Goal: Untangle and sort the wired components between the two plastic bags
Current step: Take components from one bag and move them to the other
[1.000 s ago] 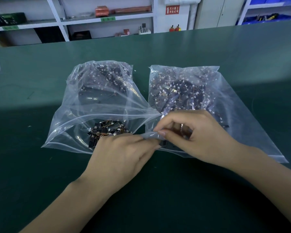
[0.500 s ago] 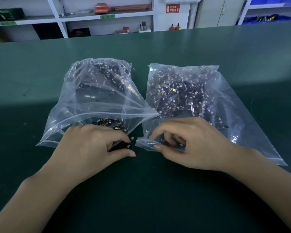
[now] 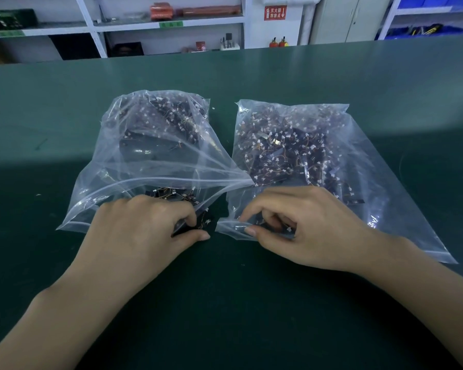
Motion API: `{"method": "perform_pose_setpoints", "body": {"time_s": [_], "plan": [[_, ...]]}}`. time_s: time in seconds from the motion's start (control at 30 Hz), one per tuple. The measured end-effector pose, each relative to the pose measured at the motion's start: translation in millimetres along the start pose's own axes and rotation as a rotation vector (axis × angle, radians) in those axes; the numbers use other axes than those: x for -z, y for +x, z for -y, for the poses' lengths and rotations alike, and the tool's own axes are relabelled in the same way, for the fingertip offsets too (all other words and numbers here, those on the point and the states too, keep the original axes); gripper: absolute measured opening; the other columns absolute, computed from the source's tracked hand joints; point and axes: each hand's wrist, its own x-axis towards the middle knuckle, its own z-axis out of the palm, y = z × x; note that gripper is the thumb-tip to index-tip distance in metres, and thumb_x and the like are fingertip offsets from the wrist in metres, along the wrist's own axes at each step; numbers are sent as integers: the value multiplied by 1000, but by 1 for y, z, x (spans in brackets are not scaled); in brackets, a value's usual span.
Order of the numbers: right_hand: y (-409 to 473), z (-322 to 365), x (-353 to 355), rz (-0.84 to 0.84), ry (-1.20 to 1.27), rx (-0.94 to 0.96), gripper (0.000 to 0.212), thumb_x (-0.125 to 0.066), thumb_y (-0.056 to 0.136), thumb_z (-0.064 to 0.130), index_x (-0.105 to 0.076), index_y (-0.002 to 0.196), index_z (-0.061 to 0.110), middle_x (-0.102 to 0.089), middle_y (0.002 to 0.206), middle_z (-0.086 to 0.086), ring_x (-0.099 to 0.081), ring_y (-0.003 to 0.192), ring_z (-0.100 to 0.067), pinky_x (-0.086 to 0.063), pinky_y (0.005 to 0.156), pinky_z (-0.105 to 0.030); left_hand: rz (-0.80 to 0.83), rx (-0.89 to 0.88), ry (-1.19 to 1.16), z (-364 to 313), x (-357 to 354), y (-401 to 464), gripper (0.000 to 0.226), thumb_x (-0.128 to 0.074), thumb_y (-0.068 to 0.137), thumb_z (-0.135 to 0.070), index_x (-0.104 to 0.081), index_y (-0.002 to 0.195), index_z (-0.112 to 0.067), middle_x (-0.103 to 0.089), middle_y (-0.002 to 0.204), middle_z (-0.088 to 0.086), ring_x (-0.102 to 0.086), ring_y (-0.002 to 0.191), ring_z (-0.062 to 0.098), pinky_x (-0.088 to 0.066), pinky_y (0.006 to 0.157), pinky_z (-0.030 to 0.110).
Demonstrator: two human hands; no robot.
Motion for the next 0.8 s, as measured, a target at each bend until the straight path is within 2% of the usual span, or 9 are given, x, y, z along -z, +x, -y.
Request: {"method": "perform_pose_setpoints", "body": {"time_s": [0.1, 0.2, 0.3, 0.33, 0.37, 0.43, 0.6, 0.7, 0.8], "plan": [[-1, 0, 0, 7, -7, -4, 9, -74, 97, 28, -75, 106, 28, -50, 71, 12, -49, 63, -7, -47, 56, -30, 10, 60, 24, 0, -3, -2, 30, -66, 75, -73, -67, 74, -43, -49, 52, -17, -58, 54, 14, -36, 51, 26], [-1, 1, 1, 13, -5, -2, 9, -74, 97, 32, -74, 105, 28, -51, 72, 12, -50, 63, -9, -47, 56, -30, 74, 186, -33, -2, -2, -3, 28, -54, 79, -76, -57, 77, -48, -56, 57, -15, -54, 64, 1, -31, 53, 25], [-1, 3, 1, 15, -4, -1, 14, -71, 99, 41, -74, 104, 30, -51, 72, 12, -52, 65, -10, -47, 56, -31, 138, 236, -77, -6, -1, -3, 22, -57, 85, -68, -58, 80, -47, -58, 77, -42, -53, 66, -4, -33, 55, 23], [0, 4, 1, 13, -2, 0, 15, -70, 99, 43, -73, 105, 30, -51, 72, 12, -52, 65, -10, -47, 56, -31, 144, 237, -78, -8, 0, -4, 20, -56, 86, -66, -58, 82, -47, -58, 77, -42, -53, 65, -3, -33, 55, 23], [0, 4, 1, 13, -1, 0, 15, -70, 99, 43, -74, 105, 30, -51, 72, 12, -52, 64, -9, -47, 56, -31, 129, 226, -70, -9, 0, -4, 19, -54, 86, -64, -59, 83, -46, -61, 71, -30, -52, 62, -2, -32, 55, 24], [0, 3, 1, 11, -6, 1, 14, -71, 99, 42, -73, 105, 30, -51, 72, 12, -53, 64, -9, -48, 56, -32, 77, 180, -47, -10, -1, -6, 16, -55, 87, -57, -59, 81, -43, -51, 52, -11, -46, 54, 0, -30, 52, 26], [2, 4, 0, -27, 2, -38, 14, -69, 101, 42, -74, 105, 29, -53, 74, 14, -52, 63, -6, -48, 56, -28, -48, 136, -68, -15, 4, -7, 16, -71, 80, -36, -56, 75, -35, -44, 49, -14, -44, 46, 8, -29, 51, 21], [4, 6, -1, -89, 99, -88, 20, -66, 104, 37, -76, 98, 21, -61, 78, 14, -56, 66, -6, -46, 62, -22, -190, 90, -169, -20, 7, -6, 14, -70, 85, -30, -57, 79, -31, -46, 58, -19, -45, 51, 6, -27, 53, 16], [6, 11, -3, -110, 247, -168, 35, -58, 107, 39, -77, 90, 15, -62, 71, 9, -59, 65, -16, -45, 62, -24, -307, -46, -262, -25, 8, -6, 5, -67, 89, -28, -64, 85, -27, -37, 66, -30, -45, 62, 11, -34, 50, 19]]}}
